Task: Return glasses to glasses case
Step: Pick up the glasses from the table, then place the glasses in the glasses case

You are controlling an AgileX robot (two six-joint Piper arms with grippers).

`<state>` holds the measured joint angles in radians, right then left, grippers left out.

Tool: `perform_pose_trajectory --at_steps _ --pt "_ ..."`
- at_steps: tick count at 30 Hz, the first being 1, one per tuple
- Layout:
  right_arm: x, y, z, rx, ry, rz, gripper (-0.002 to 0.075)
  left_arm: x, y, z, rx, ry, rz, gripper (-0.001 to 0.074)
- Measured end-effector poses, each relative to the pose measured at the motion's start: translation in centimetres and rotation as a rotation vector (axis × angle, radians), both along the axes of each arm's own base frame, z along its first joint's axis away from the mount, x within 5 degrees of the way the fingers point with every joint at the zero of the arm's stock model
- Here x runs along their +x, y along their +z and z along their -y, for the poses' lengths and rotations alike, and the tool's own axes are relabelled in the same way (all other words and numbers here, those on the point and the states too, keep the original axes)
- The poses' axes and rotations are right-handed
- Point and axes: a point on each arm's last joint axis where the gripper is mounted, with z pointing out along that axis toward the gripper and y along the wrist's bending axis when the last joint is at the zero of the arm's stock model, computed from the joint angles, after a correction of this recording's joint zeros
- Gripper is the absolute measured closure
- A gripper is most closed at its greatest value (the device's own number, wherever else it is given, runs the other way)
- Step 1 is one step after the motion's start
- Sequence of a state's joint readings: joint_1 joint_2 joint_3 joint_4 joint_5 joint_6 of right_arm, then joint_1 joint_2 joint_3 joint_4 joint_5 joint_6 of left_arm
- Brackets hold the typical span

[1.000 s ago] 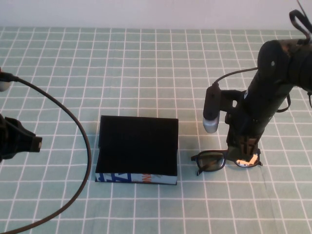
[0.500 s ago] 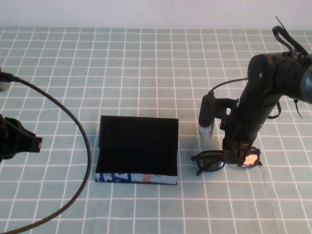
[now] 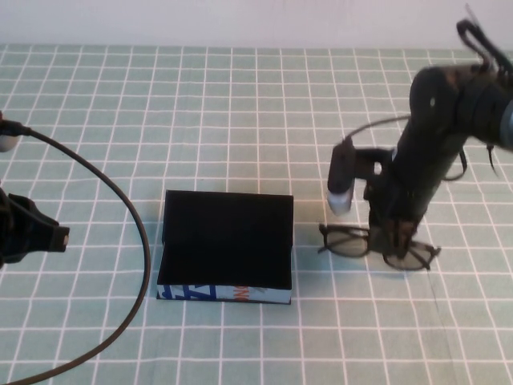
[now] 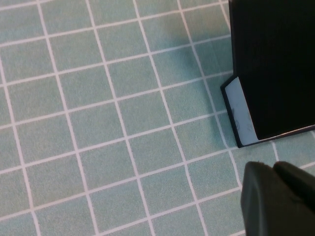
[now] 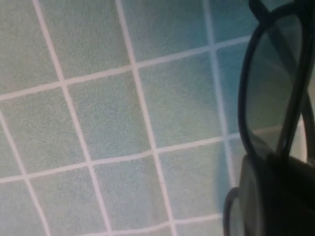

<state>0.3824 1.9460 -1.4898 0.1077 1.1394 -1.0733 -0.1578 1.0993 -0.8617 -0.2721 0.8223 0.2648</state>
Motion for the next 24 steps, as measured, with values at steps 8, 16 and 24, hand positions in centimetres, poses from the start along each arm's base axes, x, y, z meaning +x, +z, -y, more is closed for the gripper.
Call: perform_pose_trajectory --at_steps 8,16,24 --pt "1.0 6.6 -2.9 0.19 0.011 0.107 0.072 0.0 0.0 0.0 0.0 0.0 0.0 0.0735" --pt "-2.5 7.7 -9.8 0.224 0.201 0.111 0.072 0.0 0.0 0.0 0.0 0.0 0.0 0.0735" --pt "-3.3 4.3 -15.0 0.209 0.3 0.057 0.072 0.0 0.0 0.0 -0.003 0.003 -0.001 0.0735"
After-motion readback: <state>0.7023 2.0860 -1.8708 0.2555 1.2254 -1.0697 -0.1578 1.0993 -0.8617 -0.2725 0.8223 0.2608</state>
